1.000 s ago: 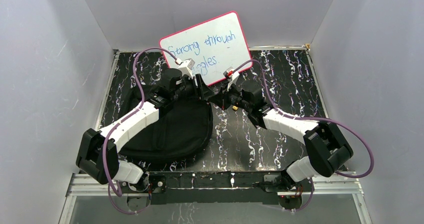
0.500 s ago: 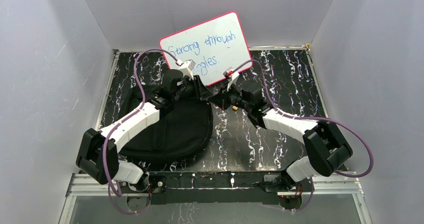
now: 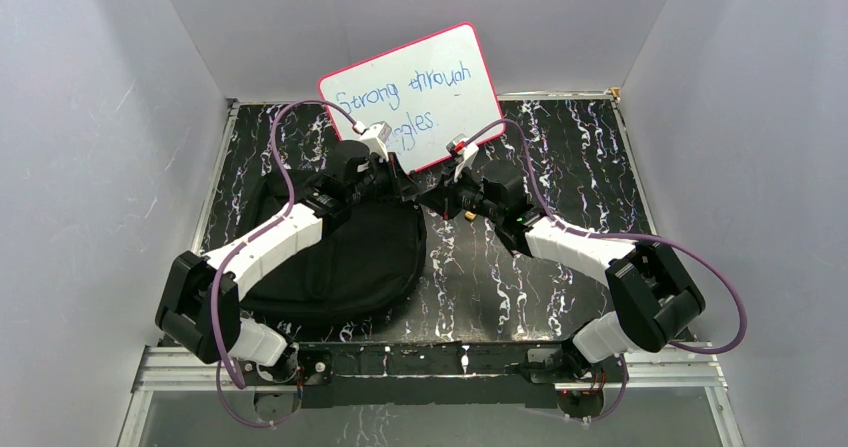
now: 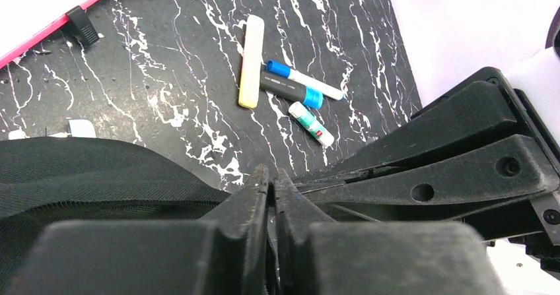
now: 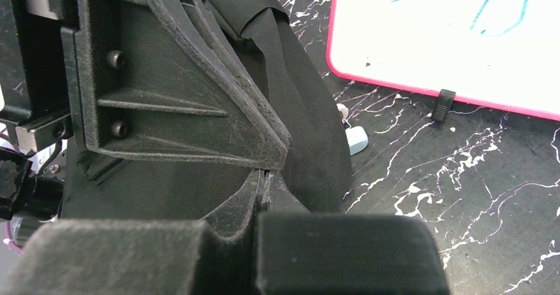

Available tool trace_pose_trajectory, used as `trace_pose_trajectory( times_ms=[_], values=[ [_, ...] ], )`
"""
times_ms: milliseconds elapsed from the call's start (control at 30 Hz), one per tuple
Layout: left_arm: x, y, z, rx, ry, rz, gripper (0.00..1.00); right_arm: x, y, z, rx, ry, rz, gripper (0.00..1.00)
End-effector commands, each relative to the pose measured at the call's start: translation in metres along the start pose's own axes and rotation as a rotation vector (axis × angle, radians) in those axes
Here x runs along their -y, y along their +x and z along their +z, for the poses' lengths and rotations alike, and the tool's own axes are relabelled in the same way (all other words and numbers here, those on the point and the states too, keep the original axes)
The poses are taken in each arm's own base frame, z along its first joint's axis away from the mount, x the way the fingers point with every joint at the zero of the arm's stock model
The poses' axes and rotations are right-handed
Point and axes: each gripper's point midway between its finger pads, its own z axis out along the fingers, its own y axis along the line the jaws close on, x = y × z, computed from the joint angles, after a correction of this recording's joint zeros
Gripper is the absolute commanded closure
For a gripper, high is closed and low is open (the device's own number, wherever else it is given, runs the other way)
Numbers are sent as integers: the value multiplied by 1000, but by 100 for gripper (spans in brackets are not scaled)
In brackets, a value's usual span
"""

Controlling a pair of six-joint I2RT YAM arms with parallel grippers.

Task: Pack the student bag
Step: Zip the student bag at the center of the board.

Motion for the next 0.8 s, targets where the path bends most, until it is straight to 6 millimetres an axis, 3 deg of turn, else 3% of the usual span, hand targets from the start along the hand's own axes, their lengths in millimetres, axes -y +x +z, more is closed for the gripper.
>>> trace_pose_trajectory(
  times_ms=[0, 67, 200, 333, 533, 767],
  values=[
    [-3, 4, -2, 0, -8, 29, 100, -12, -48, 1, 137, -35, -55, 100],
    [-1, 5, -4, -4, 6, 55, 100, -11, -47, 0, 129, -30, -46, 97],
    [4, 5, -8, -7, 42, 125, 100, -12, -51, -4, 110, -8, -23, 66],
    [5, 10, -10, -22, 65, 168, 100, -8, -57, -14, 92, 65, 14, 51],
    [0, 19, -15, -37, 63, 189, 100, 35, -54, -28, -26, 336, 162, 45],
    [5, 26, -23, -48, 107, 259, 100, 56, -40, -17, -219, 232, 414, 35]
  ],
)
